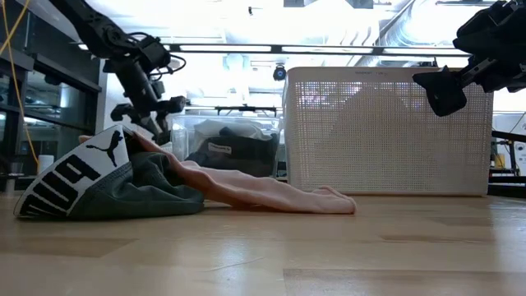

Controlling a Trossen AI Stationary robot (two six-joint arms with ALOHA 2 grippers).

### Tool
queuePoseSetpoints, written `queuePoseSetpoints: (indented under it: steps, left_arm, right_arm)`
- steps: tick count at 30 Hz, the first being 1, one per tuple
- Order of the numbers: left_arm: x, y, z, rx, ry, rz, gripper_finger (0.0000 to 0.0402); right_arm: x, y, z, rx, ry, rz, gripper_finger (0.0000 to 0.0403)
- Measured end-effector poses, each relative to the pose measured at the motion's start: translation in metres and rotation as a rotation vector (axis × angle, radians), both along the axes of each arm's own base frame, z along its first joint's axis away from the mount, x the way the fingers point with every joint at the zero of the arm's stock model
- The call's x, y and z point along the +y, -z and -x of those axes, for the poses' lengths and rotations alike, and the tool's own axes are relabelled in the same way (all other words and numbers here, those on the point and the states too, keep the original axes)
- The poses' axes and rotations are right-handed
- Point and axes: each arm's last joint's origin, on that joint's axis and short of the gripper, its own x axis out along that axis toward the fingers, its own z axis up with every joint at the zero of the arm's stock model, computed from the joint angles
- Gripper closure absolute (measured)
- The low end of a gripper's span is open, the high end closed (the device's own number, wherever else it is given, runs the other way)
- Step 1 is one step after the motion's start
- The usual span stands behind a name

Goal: Pick & Place Cloths
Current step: Put the white sock into the left transparent bin

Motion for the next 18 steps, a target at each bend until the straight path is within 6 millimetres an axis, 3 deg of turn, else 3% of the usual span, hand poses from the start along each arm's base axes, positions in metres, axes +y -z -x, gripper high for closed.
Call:
queuePoseSetpoints:
  steps: [11,18]
  left_arm:
    - [0.013,0.004,0.009,-0.169,-0.079,0.05,0.0161]
    - [0.03,0.025,0.0,-0.19,-0.094,0.055,0.0127]
  right_arm:
    - [0.0,0.0,0.0,0.0,0.0,0.0,0.0085]
    - [0.0,0.0,0.0,0.0,0.0,0.0,0.0085]
